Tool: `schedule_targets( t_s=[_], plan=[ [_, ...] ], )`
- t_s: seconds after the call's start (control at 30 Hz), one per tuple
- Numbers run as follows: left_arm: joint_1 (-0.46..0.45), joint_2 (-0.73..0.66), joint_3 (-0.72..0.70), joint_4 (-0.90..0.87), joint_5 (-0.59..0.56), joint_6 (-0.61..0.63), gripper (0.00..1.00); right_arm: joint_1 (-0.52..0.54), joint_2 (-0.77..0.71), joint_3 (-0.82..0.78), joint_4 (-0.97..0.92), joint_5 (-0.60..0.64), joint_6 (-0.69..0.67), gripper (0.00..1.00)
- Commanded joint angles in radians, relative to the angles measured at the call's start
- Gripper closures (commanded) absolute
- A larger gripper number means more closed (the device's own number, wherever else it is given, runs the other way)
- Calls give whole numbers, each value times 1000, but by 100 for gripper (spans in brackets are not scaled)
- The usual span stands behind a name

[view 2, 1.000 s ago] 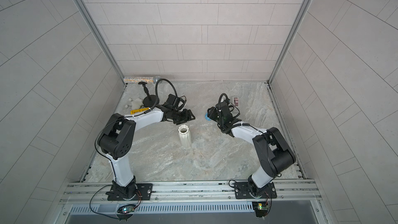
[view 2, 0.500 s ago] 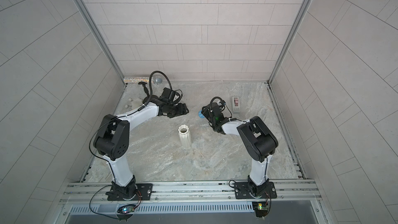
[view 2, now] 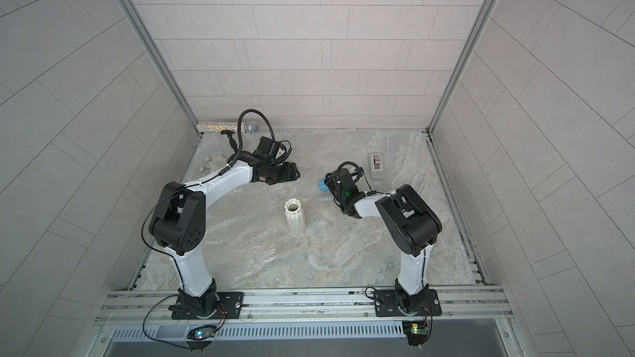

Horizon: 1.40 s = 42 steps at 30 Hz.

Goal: Wrap vases in bubble wrap
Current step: Place the vase in bubble wrap.

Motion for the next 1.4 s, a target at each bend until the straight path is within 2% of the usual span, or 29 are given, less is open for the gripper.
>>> schedule_targets(
  t_s=[0.0,0.5,0.63,0.8,0.93,1.03,1.1,1.2,1.37],
  plan=[
    [0,16,31,-1,-18,28,24,-10,7,-19,59,16,73,53],
    [0,55,44,18,-20,19,24,-87,68,-85,197,-116,272,39],
    [1,52,56,17,-21,21,24,-129,74,-84,217,-227,293,33],
    [1,59,93,12,-27,25,24,-154,45,-106,201,-257,295,20],
    [1,64,130,-12,-31,46,23,-165,-1,-125,174,-277,279,15],
    [1,64,157,-24,-40,64,23,-151,-79,-127,65,-296,202,13],
    [1,71,175,-12,-33,68,23,-140,-138,-105,-70,-294,82,12],
    [-3,95,205,42,15,96,22,-154,-253,-115,-219,-224,-85,12],
    [-42,169,243,220,23,186,17,-160,-358,-74,-408,-147,-339,11]
  ],
)
